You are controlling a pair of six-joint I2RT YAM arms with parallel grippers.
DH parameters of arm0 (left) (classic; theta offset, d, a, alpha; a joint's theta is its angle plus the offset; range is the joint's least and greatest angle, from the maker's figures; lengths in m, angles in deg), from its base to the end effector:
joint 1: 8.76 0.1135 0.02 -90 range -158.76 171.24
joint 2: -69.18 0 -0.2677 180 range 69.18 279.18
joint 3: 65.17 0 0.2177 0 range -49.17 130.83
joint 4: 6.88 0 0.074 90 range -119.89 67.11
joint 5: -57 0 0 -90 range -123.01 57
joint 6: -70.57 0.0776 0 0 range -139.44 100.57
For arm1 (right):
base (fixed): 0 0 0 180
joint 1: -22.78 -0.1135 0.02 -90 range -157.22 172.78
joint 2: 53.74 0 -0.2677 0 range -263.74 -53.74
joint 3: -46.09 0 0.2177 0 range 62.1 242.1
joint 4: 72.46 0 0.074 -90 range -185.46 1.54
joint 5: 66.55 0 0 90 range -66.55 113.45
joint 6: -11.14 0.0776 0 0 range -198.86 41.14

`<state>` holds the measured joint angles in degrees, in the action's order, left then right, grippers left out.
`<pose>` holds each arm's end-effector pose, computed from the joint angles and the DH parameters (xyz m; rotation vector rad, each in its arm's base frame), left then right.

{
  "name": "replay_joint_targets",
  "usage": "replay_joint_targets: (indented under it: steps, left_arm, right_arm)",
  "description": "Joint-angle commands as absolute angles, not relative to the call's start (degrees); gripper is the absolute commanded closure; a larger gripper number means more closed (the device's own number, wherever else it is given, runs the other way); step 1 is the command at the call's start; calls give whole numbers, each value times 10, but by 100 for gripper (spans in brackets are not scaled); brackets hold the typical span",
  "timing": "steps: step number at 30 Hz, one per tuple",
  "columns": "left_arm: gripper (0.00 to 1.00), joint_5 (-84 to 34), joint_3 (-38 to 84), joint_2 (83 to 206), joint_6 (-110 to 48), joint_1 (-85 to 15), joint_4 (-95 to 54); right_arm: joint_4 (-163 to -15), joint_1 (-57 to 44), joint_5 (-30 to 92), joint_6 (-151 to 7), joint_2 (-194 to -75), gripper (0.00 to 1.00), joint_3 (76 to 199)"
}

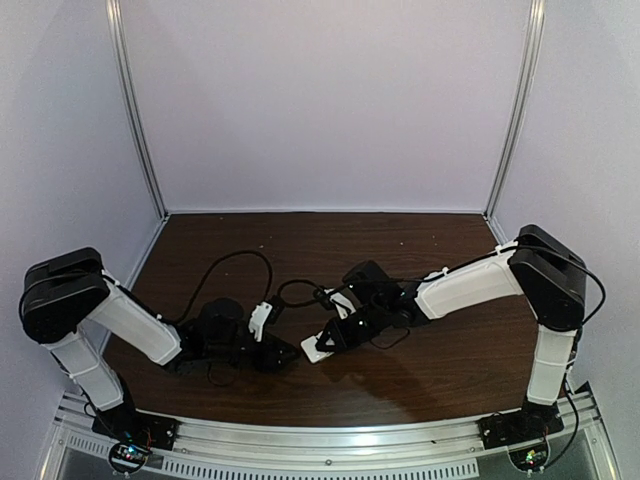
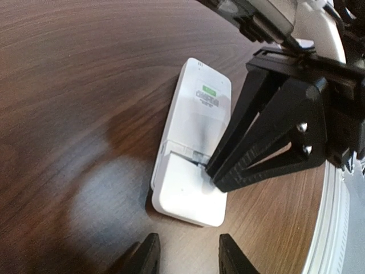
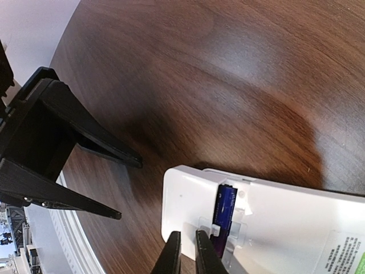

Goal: Load the batteries into the remote control
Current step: Hold the battery cover of the remote control without the battery cover.

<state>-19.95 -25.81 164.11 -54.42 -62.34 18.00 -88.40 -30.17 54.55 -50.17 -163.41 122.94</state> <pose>0.1609 -0.2476 0.1243 0.5219 2.2569 -1.1082 0.2004 0.3319 0.1420 -0.8365 2.5581 1.2221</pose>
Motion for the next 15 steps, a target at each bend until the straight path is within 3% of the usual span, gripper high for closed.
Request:
replay_joint_targets:
  steps: [1, 15]
  left_arm:
    - [62, -216, -224, 1660, -569, -625, 219]
    - [63, -237, -162, 1718, -581, -624, 147]
  right_arm:
    - [-891, -296, 532, -503, -1656, 90, 1237]
    - [-887, -292, 531, -504, -1659, 90, 1232]
